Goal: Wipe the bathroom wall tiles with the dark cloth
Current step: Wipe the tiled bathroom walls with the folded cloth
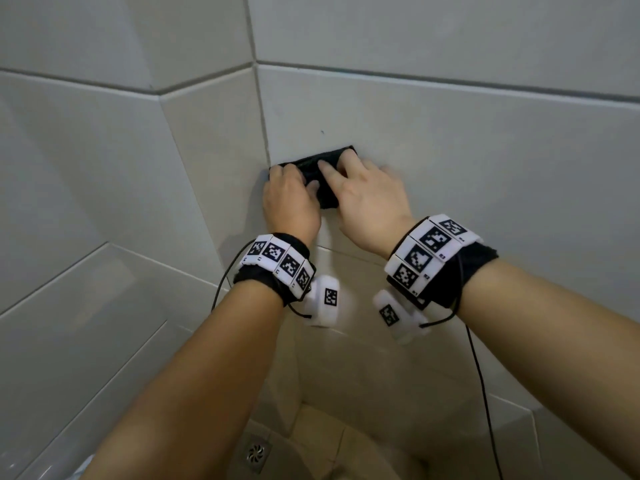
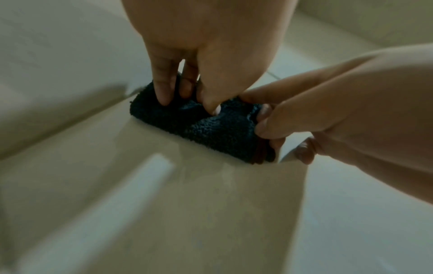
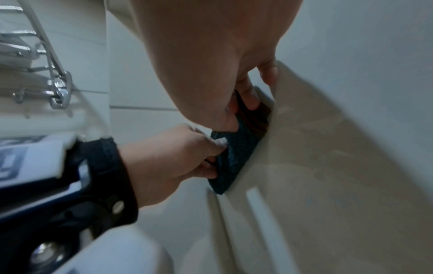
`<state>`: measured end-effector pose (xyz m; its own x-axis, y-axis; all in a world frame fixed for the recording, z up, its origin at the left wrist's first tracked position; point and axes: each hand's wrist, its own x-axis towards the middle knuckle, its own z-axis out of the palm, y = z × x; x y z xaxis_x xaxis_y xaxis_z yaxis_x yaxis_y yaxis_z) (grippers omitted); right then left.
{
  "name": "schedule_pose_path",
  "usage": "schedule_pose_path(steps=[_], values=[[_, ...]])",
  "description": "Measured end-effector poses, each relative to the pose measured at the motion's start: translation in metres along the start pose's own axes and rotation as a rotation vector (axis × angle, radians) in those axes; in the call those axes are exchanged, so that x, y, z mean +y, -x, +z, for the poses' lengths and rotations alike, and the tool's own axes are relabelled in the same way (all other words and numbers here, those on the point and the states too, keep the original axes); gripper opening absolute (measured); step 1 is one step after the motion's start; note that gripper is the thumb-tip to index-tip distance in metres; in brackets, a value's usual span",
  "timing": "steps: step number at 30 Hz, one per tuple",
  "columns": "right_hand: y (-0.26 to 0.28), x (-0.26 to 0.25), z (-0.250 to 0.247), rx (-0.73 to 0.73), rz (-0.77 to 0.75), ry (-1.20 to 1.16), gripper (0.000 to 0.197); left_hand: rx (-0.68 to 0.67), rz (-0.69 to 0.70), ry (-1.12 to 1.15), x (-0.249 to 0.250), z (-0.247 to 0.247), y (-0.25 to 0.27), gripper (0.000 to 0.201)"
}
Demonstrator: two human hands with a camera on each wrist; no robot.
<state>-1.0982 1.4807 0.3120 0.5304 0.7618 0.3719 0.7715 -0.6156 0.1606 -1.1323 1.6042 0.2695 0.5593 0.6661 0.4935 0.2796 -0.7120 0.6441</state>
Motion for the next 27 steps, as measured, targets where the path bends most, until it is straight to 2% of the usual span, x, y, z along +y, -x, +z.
schedule_pose_path(steps=[8, 11, 19, 27], values=[[-0.027, 0.024, -0.063, 0.214, 0.022, 0.059, 0.071, 0.089, 0.148, -0.049, 0.066, -0.055, -0.055, 0.023], [-0.030, 0.030, -0.073, 0.258, 0.026, 0.077, 0.069, 0.107, 0.193, -0.073, 0.077, -0.062, -0.064, 0.022], [-0.011, 0.029, -0.042, 0.274, -0.030, 0.123, 0.063, 0.100, 0.162, -0.027, 0.057, -0.043, -0.042, 0.016], [0.020, 0.022, 0.005, 0.116, -0.036, 0.152, 0.067, -0.008, 0.052, -0.017, 0.022, -0.005, -0.006, 0.023]])
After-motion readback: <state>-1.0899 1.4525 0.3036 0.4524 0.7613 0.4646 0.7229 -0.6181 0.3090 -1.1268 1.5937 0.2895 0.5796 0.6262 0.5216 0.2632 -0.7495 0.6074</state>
